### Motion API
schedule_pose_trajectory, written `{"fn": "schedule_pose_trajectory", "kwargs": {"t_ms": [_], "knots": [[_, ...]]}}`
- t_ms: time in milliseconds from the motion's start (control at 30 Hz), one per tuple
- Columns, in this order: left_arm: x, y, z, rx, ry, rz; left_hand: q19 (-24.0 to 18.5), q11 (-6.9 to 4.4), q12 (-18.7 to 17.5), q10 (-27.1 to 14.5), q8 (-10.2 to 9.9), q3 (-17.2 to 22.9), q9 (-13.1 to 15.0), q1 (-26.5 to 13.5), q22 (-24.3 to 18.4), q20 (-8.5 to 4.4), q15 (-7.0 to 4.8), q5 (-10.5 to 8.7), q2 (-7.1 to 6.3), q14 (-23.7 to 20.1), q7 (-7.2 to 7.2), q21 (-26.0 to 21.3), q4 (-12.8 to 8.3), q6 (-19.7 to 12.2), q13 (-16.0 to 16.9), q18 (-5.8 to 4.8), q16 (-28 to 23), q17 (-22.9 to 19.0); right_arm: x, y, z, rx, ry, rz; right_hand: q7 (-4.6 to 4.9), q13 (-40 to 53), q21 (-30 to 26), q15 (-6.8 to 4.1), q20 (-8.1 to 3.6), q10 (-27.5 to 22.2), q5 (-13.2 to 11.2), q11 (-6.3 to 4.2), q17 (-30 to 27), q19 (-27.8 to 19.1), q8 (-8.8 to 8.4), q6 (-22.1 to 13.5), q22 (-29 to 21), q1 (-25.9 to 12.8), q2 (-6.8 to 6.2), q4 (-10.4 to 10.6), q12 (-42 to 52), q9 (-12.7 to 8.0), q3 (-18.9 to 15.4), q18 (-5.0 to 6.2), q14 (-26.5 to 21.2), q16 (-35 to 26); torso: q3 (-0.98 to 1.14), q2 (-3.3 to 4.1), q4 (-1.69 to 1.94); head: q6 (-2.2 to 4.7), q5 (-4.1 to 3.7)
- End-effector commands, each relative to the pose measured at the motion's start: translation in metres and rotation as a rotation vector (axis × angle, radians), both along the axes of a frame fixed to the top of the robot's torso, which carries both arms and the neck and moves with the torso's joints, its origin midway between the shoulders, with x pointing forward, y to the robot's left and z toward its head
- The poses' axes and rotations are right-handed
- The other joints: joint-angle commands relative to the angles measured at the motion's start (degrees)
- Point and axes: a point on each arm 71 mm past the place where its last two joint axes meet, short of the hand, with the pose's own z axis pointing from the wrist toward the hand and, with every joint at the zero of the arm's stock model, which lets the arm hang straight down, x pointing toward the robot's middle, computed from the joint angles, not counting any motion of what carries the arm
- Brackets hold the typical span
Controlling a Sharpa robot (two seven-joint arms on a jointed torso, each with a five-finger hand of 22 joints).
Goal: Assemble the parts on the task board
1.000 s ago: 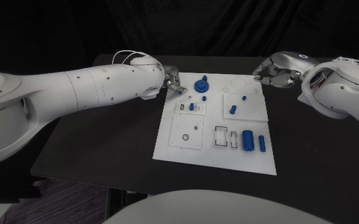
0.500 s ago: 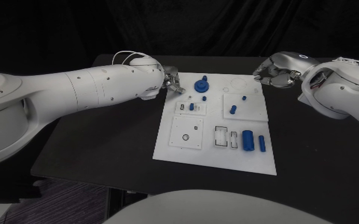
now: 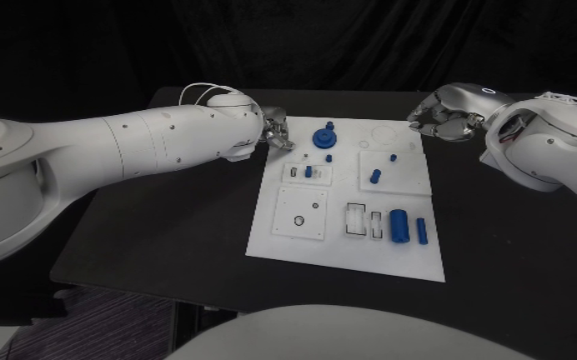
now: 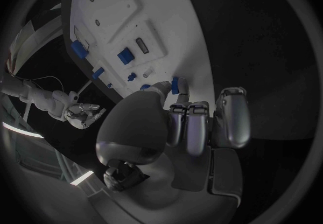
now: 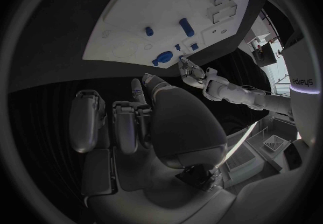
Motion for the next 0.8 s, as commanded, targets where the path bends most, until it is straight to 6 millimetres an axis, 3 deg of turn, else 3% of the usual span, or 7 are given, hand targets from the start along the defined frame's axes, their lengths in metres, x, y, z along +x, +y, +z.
{"fn": "schedule_pose_trajectory", "kwargs": {"t_ms": [33,133,433,800], "knots": [[0.000,-0.004,0.003,-0.060,-0.039,-0.017,0.04,-0.40,0.15,6.05,0.50,3.32,0.62,-0.32,5.20,-0.46,-0.46,2.11,-1.35,6.05,-0.15,-0.30,-0.48,0.88,15.08,-0.33,0.15,15.09,0.000,-0.002,-0.002,-0.006,0.005,-0.019,0.10,14.93,-0.31,0.49,0.50,6.08,0.44,0.49,12.85,0.30,-0.20,0.45,11.08,0.16,0.13,-0.05,-0.15,-0.07,0.34,0.32,5.19,-0.23,-0.01,0.01,0.00,-0.01,0.09],[-0.001,-0.003,0.003,-0.088,-0.039,-0.005,0.04,-0.47,0.15,6.05,0.60,5.86,1.08,-0.76,5.28,-0.46,-0.54,3.22,-2.17,6.05,-0.20,-0.40,-0.77,1.14,15.08,-0.35,0.15,15.09,0.000,-0.002,-0.002,-0.007,0.007,-0.020,0.10,14.93,-0.31,0.49,0.50,6.08,0.44,0.49,12.85,0.30,-0.20,0.45,11.08,0.16,0.13,-0.05,-0.15,-0.07,0.34,0.32,5.19,-0.23,-0.02,0.02,0.01,-0.01,0.10],[-0.009,0.005,0.004,-0.171,-0.012,0.056,0.03,-0.52,0.15,6.05,0.80,7.39,1.50,-1.69,5.33,-0.48,-0.56,3.29,-3.05,6.05,-0.26,-0.52,-0.75,1.56,15.08,-0.33,0.15,15.09,0.000,-0.004,-0.003,-0.014,0.016,-0.028,0.10,14.93,-0.36,0.49,0.50,6.08,0.50,0.48,12.82,0.28,-0.21,0.46,11.07,0.19,0.14,-0.10,-0.15,-0.08,0.41,0.33,5.18,-0.27,-0.03,0.01,0.03,-0.01,0.26],[-0.038,0.014,0.001,-0.212,0.119,0.121,0.02,-0.61,0.15,6.05,1.11,8.42,1.90,-2.84,5.38,-0.54,-0.63,3.57,-3.89,6.05,-0.39,-0.64,-0.71,2.19,15.08,-0.32,0.15,15.09,-0.002,-0.008,-0.004,0.008,0.047,-0.040,0.07,14.93,-0.44,0.49,0.50,6.08,0.82,0.47,12.81,0.25,-0.17,0.68,11.05,0.36,0.26,-0.43,-0.15,-0.06,0.90,0.35,5.18,-0.28,0.00,0.00,0.10,-0.01,0.34]]}}
